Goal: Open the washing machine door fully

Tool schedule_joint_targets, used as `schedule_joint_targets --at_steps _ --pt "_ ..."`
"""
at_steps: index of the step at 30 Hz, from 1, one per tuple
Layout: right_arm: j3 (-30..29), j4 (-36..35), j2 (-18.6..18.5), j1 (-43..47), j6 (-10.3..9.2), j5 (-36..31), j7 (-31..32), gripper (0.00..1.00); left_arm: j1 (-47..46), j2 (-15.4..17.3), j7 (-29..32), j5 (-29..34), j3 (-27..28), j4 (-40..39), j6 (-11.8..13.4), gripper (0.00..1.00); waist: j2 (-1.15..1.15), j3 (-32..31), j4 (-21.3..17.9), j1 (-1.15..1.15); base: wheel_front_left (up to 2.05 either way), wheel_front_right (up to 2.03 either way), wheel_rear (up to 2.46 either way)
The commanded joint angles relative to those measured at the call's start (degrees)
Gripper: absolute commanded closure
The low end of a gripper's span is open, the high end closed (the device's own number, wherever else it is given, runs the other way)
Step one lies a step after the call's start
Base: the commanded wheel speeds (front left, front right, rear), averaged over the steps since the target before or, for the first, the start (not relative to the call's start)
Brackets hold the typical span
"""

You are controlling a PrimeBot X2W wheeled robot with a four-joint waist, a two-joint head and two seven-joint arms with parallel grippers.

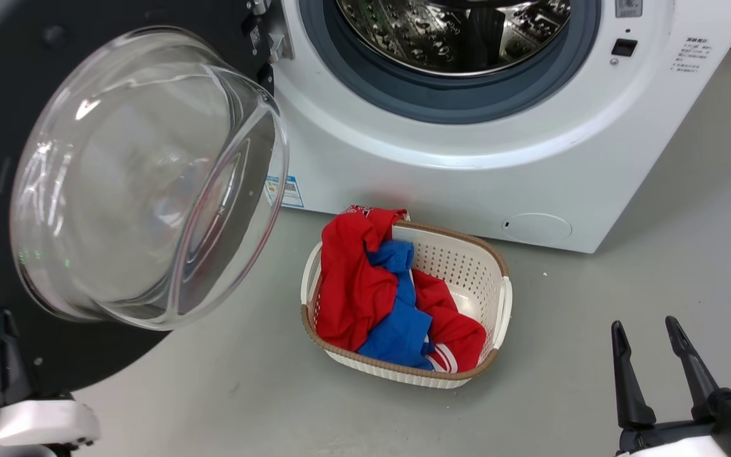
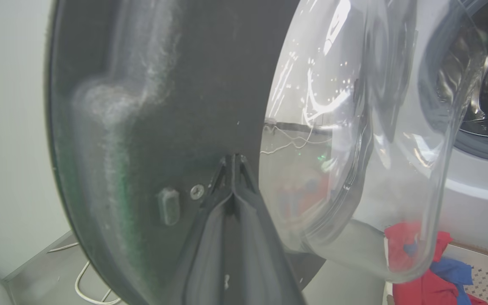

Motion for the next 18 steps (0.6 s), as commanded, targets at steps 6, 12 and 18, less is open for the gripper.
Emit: schedule_joint_targets --at_steps 6,12,18 --pt "-0.45 -0.66 0.11 -1.72 -0.01 -1.17 -0.10 0.00 -4.64 2.46 0.15 -0.59 5.26 3.85 -1.19 1.00 0.00 2.60 0.36 0.00 0.00 0.00 0.00" --pt "-0.70 -1.07 0.11 -2.87 -0.01 -1.85 -0.10 0.00 -9.28 4.70 0.15 -1.11 8.74 8.31 -2.82 1.00 0.00 4.85 0.73 0.00 0.00 0.00 0.00" --pt "-0.43 -1.11 0.11 -3.98 -0.01 -2.67 -0.10 0.00 -14.01 6.29 0.15 -1.00 11.22 13.37 -4.48 1.00 0.00 6.65 0.73 0.00 0.00 0.00 0.00"
